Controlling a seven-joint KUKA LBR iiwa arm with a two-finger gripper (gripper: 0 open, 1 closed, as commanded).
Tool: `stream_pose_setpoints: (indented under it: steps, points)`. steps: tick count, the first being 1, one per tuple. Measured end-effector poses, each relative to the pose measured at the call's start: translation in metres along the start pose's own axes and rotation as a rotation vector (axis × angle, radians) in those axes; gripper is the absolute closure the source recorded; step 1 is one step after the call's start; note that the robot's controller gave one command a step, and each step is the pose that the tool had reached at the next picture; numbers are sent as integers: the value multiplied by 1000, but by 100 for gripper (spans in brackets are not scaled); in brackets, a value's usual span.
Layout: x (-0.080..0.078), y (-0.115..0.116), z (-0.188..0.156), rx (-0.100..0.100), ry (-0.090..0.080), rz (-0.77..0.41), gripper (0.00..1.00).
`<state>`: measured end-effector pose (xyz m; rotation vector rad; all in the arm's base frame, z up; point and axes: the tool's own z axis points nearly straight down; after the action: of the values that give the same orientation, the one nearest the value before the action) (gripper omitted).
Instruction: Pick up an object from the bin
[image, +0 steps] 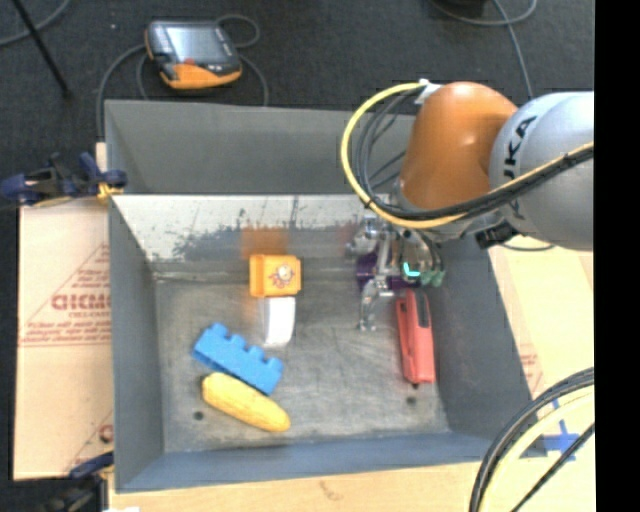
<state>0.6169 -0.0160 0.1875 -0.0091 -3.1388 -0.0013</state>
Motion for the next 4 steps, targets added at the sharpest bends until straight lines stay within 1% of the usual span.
stream_pose_setpoints:
  steps: [1,2,3,4]
  points:
    - [-2,0,-5,0,-8,0,0]
    - [15,9,14,3,-12,-131,0]
    - [32,17,23,0,0,-225,0]
    - [28,55,30,2,-9,-160,0]
